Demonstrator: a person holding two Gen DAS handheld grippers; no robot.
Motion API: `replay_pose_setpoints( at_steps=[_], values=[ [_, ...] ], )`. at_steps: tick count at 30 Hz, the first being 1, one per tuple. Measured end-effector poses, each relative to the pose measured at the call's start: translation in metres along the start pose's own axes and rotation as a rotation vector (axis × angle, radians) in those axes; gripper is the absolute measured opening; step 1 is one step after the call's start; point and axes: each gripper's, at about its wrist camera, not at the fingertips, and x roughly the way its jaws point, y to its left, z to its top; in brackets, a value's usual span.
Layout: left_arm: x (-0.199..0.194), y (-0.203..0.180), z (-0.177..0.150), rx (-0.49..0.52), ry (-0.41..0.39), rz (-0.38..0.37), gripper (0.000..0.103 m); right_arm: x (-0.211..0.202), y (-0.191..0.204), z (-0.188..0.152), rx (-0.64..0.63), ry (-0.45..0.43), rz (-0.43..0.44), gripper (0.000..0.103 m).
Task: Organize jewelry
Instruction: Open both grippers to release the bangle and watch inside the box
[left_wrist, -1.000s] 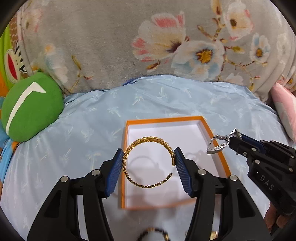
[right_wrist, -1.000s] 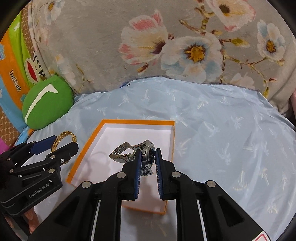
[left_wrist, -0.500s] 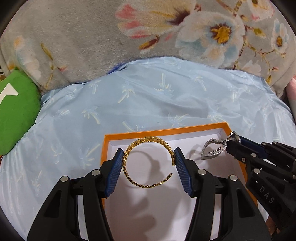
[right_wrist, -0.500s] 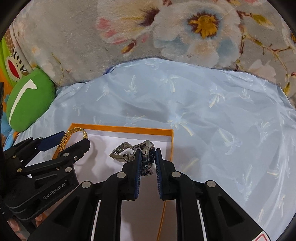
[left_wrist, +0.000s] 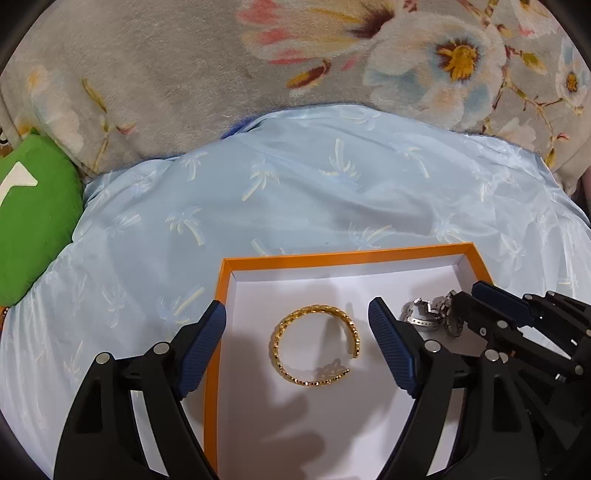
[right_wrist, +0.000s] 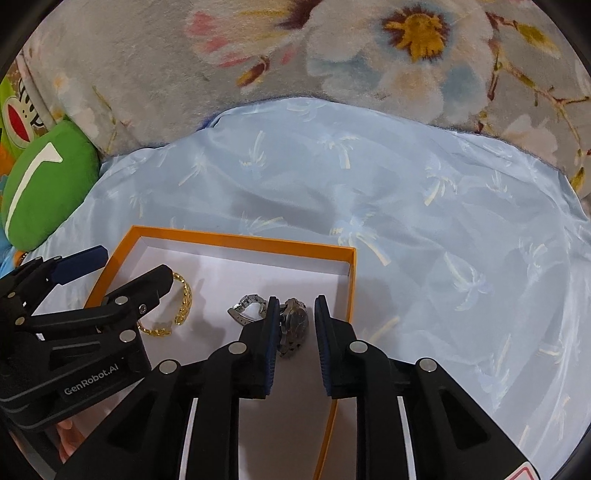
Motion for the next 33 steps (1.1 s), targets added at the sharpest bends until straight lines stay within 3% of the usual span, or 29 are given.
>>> replay_pose_setpoints(
  at_steps=[4, 8, 21, 29, 33],
  values=[
    [0.000, 0.001, -0.007, 0.004, 0.019, -0.003, 0.077, -0.004, 0.000, -0.006, -0.003, -0.008, -0.017, 0.019],
    [-0.001, -0.002, -0.019, 0.052, 0.031, 0.052, 0.073, -0.012, 0.000, -0.017, -0.014, -0.016, -0.038, 0.015],
    [-0.030, 0.002, -0.053, 0.047, 0.041, 0.018, 0.074, -0.041, 0.006, -0.055, -0.023, -0.021, -0.047, 0.013],
    [-0.038, 0.004, -0.061, 0.018, 0.041, 0.009, 0.074, -0.049, 0.011, -0.062, -0.029, -0.025, -0.060, 0.013],
    [-0.054, 0.015, -0.062, -0.038, 0.025, -0.035, 0.074, -0.082, 0.009, -0.065, -0.006, -0.085, -0.026, 0.013]
  ],
)
